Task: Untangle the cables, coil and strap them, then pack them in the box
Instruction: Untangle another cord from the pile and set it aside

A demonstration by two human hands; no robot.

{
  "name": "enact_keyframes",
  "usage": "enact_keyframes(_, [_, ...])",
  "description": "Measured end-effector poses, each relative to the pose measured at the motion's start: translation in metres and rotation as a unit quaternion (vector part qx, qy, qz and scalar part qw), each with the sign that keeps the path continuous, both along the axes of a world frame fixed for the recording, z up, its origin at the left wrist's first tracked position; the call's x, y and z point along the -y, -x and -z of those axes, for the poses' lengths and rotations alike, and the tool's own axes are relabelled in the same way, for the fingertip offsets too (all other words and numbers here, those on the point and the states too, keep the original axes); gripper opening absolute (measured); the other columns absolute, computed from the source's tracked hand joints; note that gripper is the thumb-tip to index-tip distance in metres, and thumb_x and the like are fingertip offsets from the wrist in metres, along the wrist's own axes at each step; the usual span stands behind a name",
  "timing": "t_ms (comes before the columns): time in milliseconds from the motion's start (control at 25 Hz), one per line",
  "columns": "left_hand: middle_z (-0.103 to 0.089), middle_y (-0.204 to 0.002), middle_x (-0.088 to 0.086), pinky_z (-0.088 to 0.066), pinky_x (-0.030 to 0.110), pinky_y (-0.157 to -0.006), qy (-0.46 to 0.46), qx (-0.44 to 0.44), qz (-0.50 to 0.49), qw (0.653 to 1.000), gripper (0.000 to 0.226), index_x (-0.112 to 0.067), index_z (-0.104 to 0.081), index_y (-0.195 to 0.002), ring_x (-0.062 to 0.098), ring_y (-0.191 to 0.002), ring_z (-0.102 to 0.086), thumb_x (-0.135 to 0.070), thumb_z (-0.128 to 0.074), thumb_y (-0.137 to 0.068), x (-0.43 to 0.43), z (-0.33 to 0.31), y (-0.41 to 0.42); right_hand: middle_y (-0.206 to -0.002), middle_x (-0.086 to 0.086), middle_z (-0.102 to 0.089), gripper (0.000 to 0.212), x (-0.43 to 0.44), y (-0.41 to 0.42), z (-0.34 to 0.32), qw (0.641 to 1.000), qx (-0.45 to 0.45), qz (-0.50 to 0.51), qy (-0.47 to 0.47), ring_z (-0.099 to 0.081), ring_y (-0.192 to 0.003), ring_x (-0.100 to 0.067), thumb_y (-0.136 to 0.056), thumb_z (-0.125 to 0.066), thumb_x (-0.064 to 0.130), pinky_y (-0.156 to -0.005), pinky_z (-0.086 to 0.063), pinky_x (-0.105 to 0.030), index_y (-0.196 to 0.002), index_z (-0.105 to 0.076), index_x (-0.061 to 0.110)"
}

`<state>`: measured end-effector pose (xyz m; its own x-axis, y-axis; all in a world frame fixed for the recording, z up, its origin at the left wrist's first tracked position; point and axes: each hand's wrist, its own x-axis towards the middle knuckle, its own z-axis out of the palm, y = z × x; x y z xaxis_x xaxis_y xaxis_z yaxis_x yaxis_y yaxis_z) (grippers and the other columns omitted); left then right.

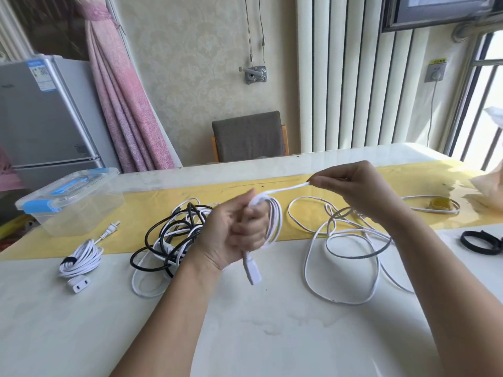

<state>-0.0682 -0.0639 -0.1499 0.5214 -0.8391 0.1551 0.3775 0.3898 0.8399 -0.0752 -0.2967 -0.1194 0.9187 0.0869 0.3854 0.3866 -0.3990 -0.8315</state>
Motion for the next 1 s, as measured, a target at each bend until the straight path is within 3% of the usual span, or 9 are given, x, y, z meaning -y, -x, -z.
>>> enact_keyframes(120, [-0.035, -0.057, -0.002, -0.027, 0.023, -0.050, 0.188, -0.093, -0.012, 0.978, 0.028, -0.006, -0.054, -0.086, 0.009, -0.043, -0.028, -0.023, -0.036, -0.101, -0.004, -0.002, -0.003, -0.066, -0.012, -0.066, 0.011, -0.008, -0.016, 0.018, 0.996, 0.002, 0.013, 0.084, -0.045, -0.053, -0.018, -0.087, -0.067, 0.032, -0.056, -0.033, -0.022, -0.086, -0.077, 0.027])
enact_keyframes(240, [-0.041, -0.064, 0.001, -0.032, 0.023, -0.058, 0.243, -0.136, -0.105, 0.955, 0.023, -0.006, -0.054, -0.091, 0.010, -0.054, -0.036, -0.017, -0.035, -0.099, -0.013, -0.003, -0.011, -0.053, -0.004, -0.037, 0.026, -0.030, -0.021, 0.035, 0.979, 0.044, -0.031, 0.195, -0.026, -0.057, -0.014, -0.091, -0.063, 0.030, -0.051, -0.026, -0.025, -0.078, -0.067, 0.007])
enact_keyframes(360, [-0.049, -0.073, 0.001, -0.043, 0.024, -0.064, 0.268, -0.121, -0.196, 0.936, 0.018, -0.009, -0.056, -0.094, 0.012, -0.062, -0.046, -0.012, -0.038, -0.098, -0.012, 0.000, -0.015, -0.064, -0.013, -0.032, 0.036, -0.056, -0.013, 0.047, 0.950, 0.099, -0.076, 0.286, -0.020, -0.067, -0.020, -0.095, -0.056, 0.033, -0.053, -0.024, -0.033, -0.073, -0.046, 0.006])
enact_keyframes(480, [-0.042, -0.064, -0.008, -0.041, 0.017, -0.055, 0.150, -0.051, -0.366, 0.917, 0.018, -0.016, -0.050, -0.087, 0.006, -0.053, -0.041, -0.019, -0.037, -0.099, -0.003, -0.004, -0.012, -0.068, -0.017, -0.030, 0.038, -0.068, -0.006, 0.049, 0.935, 0.125, -0.119, 0.311, -0.018, -0.069, -0.022, -0.096, -0.054, 0.027, -0.053, -0.021, -0.034, -0.069, -0.035, 0.008])
enact_keyframes(600, [-0.041, -0.058, -0.008, -0.035, 0.017, -0.051, -0.038, 0.102, -0.501, 0.859, 0.024, -0.014, -0.047, -0.084, 0.006, -0.049, -0.038, -0.019, -0.033, -0.103, 0.006, 0.004, -0.014, -0.063, -0.014, -0.046, 0.022, -0.069, -0.001, 0.045, 0.918, 0.131, -0.136, 0.348, -0.028, -0.065, -0.024, -0.093, -0.056, 0.023, -0.055, -0.031, -0.035, -0.081, -0.059, 0.005])
enact_keyframes(720, [-0.045, -0.065, -0.005, -0.038, 0.024, -0.059, -0.294, 0.370, -0.555, 0.685, 0.026, -0.016, -0.050, -0.080, 0.010, -0.059, -0.045, -0.021, -0.038, -0.103, 0.006, 0.023, -0.020, -0.060, -0.008, -0.050, 0.018, -0.064, 0.000, 0.037, 0.912, 0.130, -0.130, 0.367, -0.034, -0.059, -0.022, -0.090, -0.056, 0.020, -0.057, -0.036, -0.036, -0.076, -0.062, 0.012])
enact_keyframes(800, [-0.052, -0.068, -0.005, -0.041, 0.030, -0.068, -0.405, 0.450, -0.503, 0.617, 0.028, -0.020, -0.050, -0.075, 0.015, -0.072, -0.053, -0.024, -0.041, -0.101, 0.008, 0.027, -0.017, -0.054, 0.000, -0.043, 0.020, -0.056, 0.001, 0.028, 0.913, 0.133, -0.109, 0.370, -0.034, -0.055, -0.017, -0.089, -0.057, 0.020, -0.056, -0.034, -0.034, -0.069, -0.061, 0.018])
enact_keyframes(920, [-0.057, -0.066, -0.004, -0.044, 0.029, -0.066, -0.474, 0.455, -0.432, 0.618, 0.030, -0.011, -0.051, -0.076, 0.014, -0.062, -0.055, -0.025, -0.042, -0.101, 0.010, 0.025, -0.013, -0.061, 0.013, -0.052, 0.016, -0.044, 0.005, 0.015, 0.913, 0.175, -0.050, 0.364, -0.048, -0.060, -0.011, -0.085, -0.062, 0.016, -0.053, -0.033, -0.026, -0.086, -0.074, 0.025])
enact_keyframes(1000, [-0.052, -0.058, -0.003, -0.042, 0.027, -0.057, -0.459, 0.404, -0.404, 0.681, 0.033, -0.004, -0.054, -0.082, 0.014, -0.051, -0.049, -0.026, -0.040, -0.102, 0.012, 0.021, -0.009, -0.064, 0.011, -0.063, 0.024, -0.038, 0.006, 0.009, 0.928, 0.201, 0.013, 0.314, -0.058, -0.061, -0.010, -0.079, -0.059, 0.007, -0.051, -0.041, -0.025, -0.085, -0.075, 0.025])
